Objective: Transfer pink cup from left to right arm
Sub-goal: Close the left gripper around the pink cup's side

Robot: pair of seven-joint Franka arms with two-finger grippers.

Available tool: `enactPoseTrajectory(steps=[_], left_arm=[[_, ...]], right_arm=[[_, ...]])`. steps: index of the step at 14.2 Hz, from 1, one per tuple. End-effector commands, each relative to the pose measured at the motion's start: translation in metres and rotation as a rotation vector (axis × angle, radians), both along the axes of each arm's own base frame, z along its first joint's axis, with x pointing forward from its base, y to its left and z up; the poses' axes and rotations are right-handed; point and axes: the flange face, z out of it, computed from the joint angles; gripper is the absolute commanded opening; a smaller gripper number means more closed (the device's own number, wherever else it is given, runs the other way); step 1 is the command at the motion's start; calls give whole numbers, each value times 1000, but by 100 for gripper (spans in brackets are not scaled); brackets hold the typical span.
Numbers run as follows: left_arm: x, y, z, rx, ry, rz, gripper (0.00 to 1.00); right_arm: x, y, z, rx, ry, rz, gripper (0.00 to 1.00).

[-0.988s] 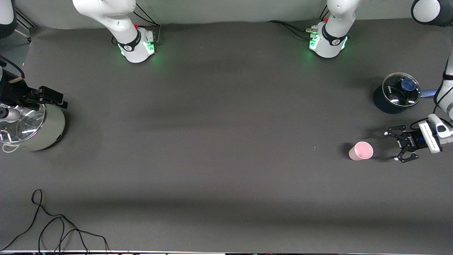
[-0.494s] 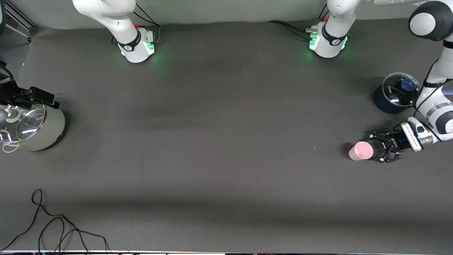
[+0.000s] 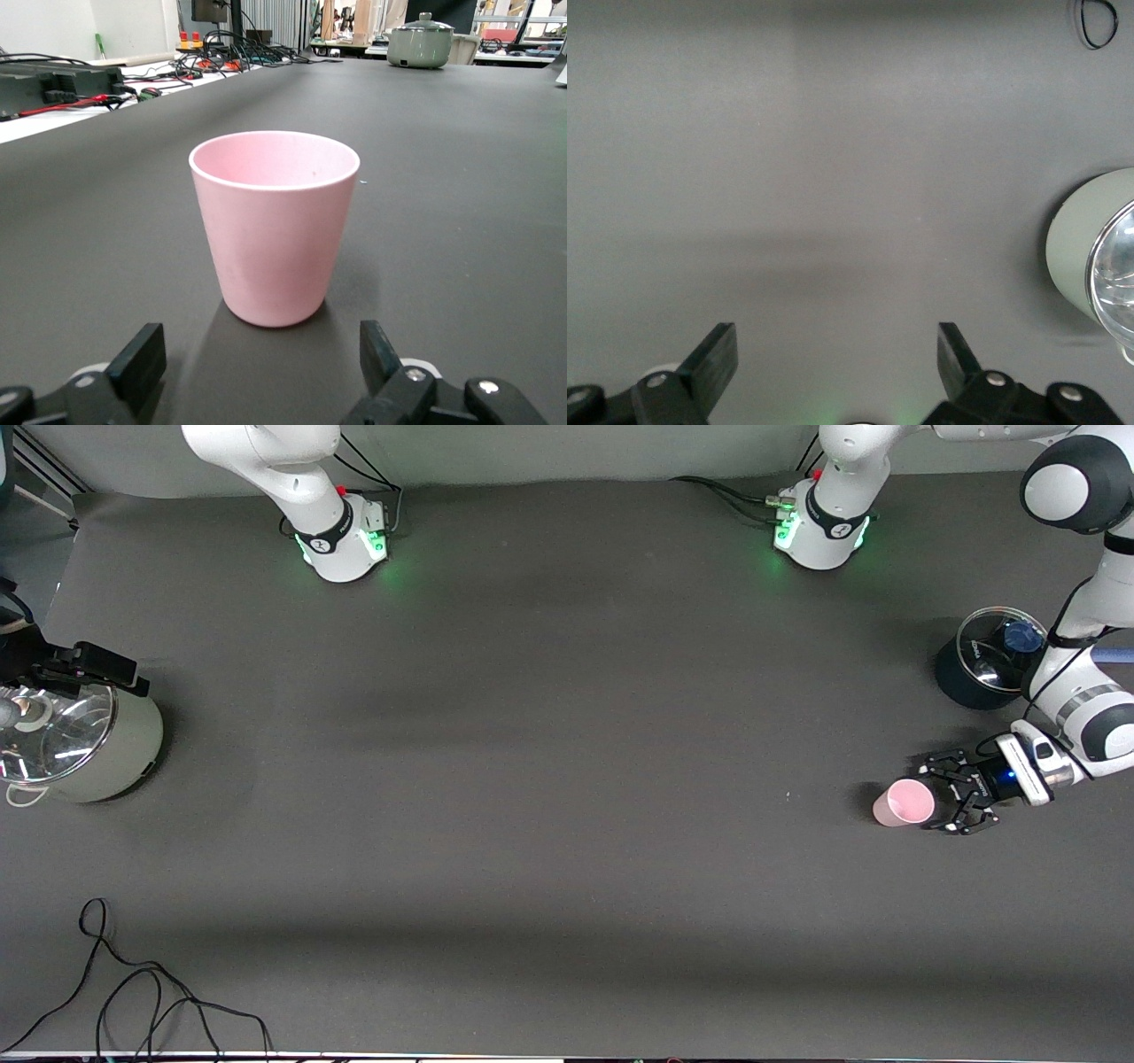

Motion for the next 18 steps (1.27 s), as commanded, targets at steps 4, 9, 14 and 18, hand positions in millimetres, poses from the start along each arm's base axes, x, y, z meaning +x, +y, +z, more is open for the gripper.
enactPoseTrajectory(steps=[4,9,14,18], left_arm=[[4,-29,-6,-78,-28,16,98],[7,-42,-8,-94,-31,20,89],[9,-47,-10,-102,-32,26,63],[11,-45,-4,-100,-30,28,62]], right_arm=[[-2,2,5,1,1,19,100],[-3,1,4,1,2,17,100],[-3,0,3,0,5,16,100],[-3,-1,3,1,5,14,100]])
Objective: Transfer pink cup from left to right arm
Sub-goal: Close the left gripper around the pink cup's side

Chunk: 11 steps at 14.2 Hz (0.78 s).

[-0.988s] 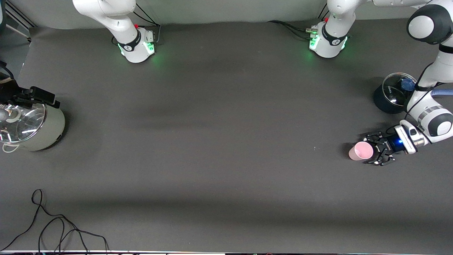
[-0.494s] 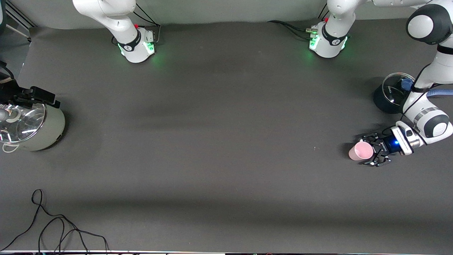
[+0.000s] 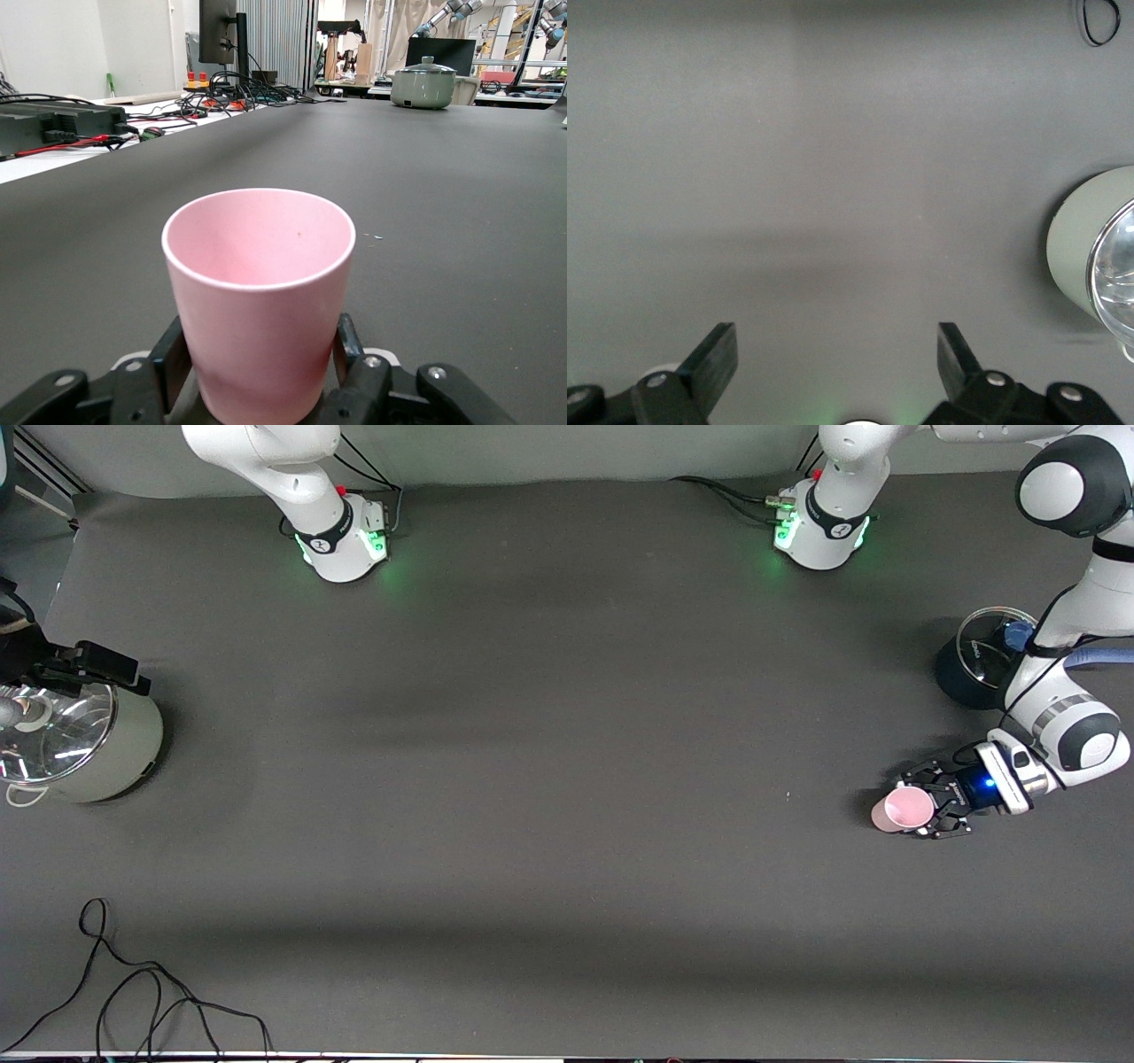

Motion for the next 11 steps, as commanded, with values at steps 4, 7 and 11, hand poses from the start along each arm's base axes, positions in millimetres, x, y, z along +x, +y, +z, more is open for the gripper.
enactPoseTrajectory(steps=[4,7,11], left_arm=[[16,-8,38,-42,55,42,54],[30,-20,87,-59,121,56,49],[29,-64,149,-74,172,136,49]], right_arm=[[-3,-2,4,1,-1,13,100],[-3,0,4,-1,-1,15,100],[-2,0,4,1,-1,13,100]])
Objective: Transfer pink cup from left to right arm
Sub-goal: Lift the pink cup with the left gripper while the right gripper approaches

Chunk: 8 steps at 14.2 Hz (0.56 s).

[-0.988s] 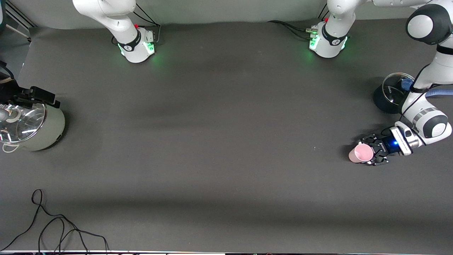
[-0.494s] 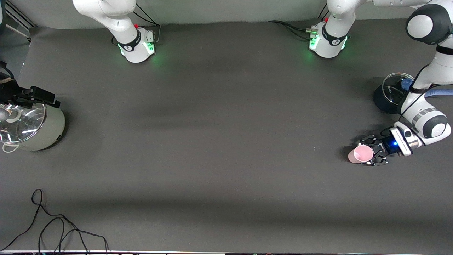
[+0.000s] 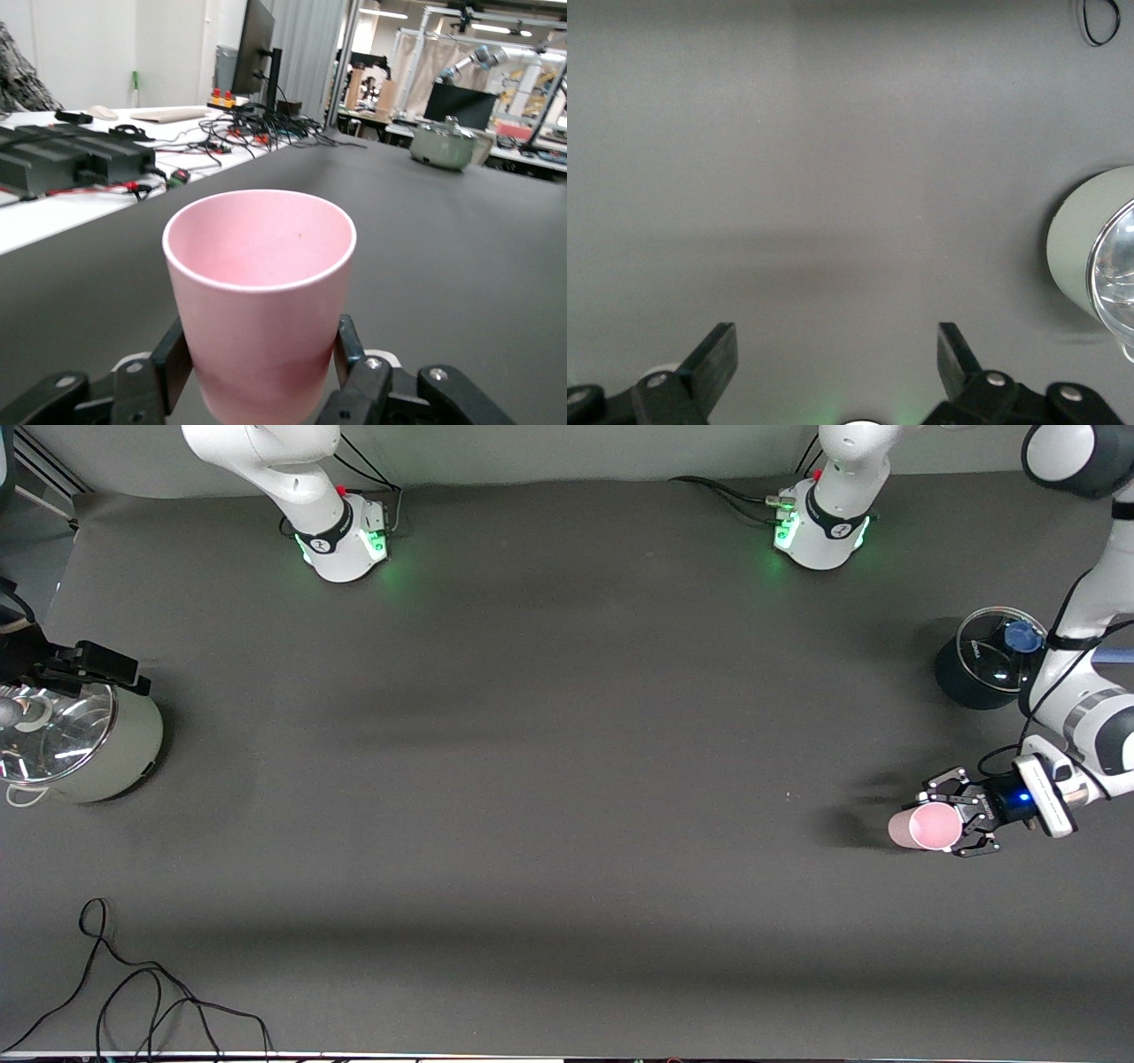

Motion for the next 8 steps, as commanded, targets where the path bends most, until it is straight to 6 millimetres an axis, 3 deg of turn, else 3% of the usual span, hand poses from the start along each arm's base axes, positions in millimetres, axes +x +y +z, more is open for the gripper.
enactPoseTrajectory(steps=[1,3,8], left_arm=[[-23,-46,42,-7,32,83,49],[-37,-79,64,-8,36,120,49],[-73,-210,123,21,43,235,49]], right_arm=[[-2,0,4,1,-1,13,100],[-2,0,4,0,-1,13,100],[-2,-2,5,0,-2,5,100]])
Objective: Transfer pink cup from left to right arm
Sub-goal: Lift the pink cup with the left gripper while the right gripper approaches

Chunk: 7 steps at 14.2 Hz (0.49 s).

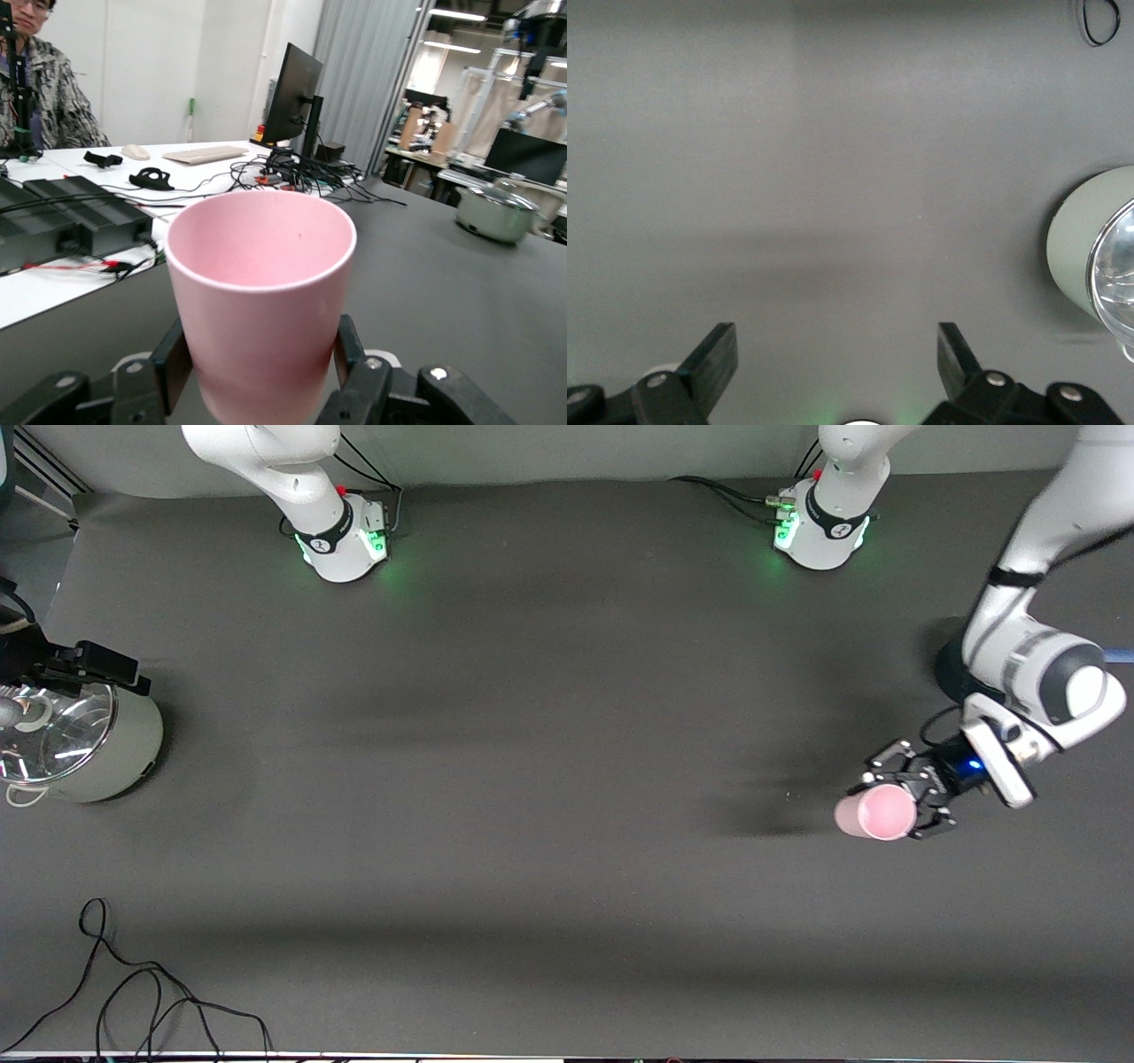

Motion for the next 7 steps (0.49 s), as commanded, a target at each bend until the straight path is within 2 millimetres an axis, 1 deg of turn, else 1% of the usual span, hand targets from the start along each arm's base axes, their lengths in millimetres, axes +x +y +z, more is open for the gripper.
enactPoseTrajectory(steps=[1,2,4,5,6,7], left_arm=[[-36,-68,38,60,38,70,48],[-42,-97,53,79,70,82,48],[-59,-156,75,104,118,117,48],[-74,-192,83,102,129,136,46],[-88,-219,90,113,135,150,41],[-97,-243,100,130,133,156,41]], right_arm=[[-2,0,5,1,-2,-1,98],[0,5,5,0,-3,1,97],[3,13,12,-4,-14,-54,97],[3,24,15,1,-19,-87,97],[3,43,19,19,-22,-101,98],[2,53,20,29,-20,-128,98]])
